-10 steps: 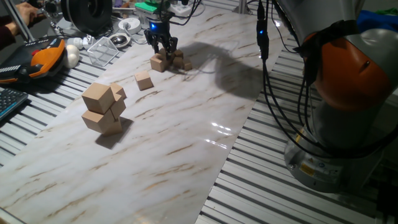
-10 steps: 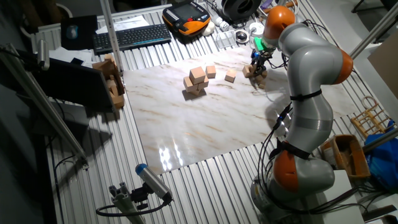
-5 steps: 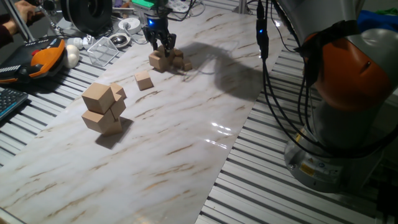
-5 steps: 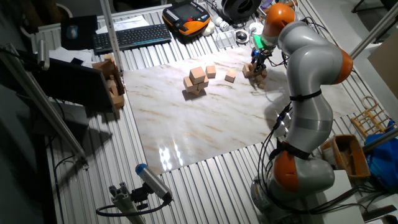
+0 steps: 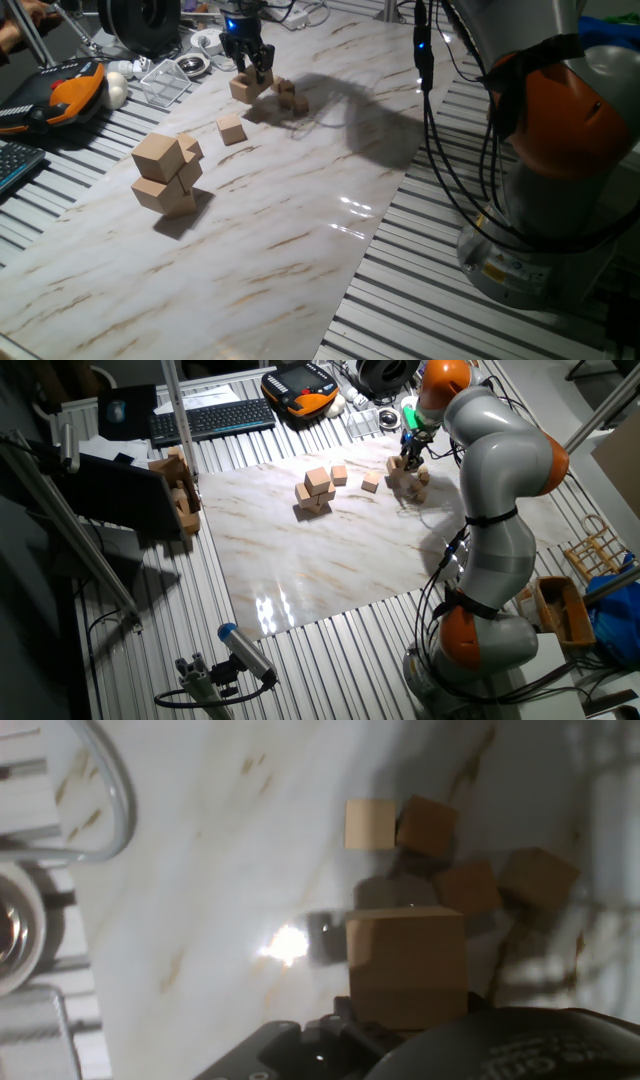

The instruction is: Stack the blocks into a cross shape

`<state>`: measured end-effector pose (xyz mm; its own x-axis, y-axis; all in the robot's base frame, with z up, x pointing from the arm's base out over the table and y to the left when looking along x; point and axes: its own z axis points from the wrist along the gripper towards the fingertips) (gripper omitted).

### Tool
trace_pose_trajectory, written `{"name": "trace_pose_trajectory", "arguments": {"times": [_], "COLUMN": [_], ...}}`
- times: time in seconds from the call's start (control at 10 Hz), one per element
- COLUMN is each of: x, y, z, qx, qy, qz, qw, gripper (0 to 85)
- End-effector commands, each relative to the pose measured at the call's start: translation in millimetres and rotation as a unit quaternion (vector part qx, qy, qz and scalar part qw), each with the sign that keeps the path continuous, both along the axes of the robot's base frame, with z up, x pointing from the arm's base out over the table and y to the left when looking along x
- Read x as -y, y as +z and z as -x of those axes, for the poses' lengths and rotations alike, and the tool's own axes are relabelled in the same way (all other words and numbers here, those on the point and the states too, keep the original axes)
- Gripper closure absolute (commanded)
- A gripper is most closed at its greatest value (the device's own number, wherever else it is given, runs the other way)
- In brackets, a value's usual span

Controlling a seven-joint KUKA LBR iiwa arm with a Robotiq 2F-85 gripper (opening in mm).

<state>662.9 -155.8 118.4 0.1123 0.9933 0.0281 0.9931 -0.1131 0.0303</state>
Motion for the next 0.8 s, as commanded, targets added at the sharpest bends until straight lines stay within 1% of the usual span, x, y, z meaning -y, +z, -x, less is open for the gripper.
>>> {"name": "trace_pose_trajectory", "arguments": {"times": [0.0, 0.2, 0.3, 0.5, 0.6, 0.7], "x": [-7.3, -23.6, -35.0, -51.8, -58.1, -63.1], "y": [4.5, 11.7, 12.5, 10.1, 8.6, 7.2], "z": [-1.1, -2.0, -2.5, -3.7, -2.8, -0.7], "qx": [0.004, 0.016, 0.019, 0.019, 0.020, 0.024], "qy": [0.009, 0.025, 0.025, 0.010, 0.009, 0.010], "qz": [0.000, 0.000, 0.004, 0.004, 0.003, -0.003], "qw": [1.0000, 0.9996, 0.9995, 0.9998, 0.9998, 0.9996], "gripper": [85.0, 85.0, 85.0, 85.0, 85.0, 85.0]}}
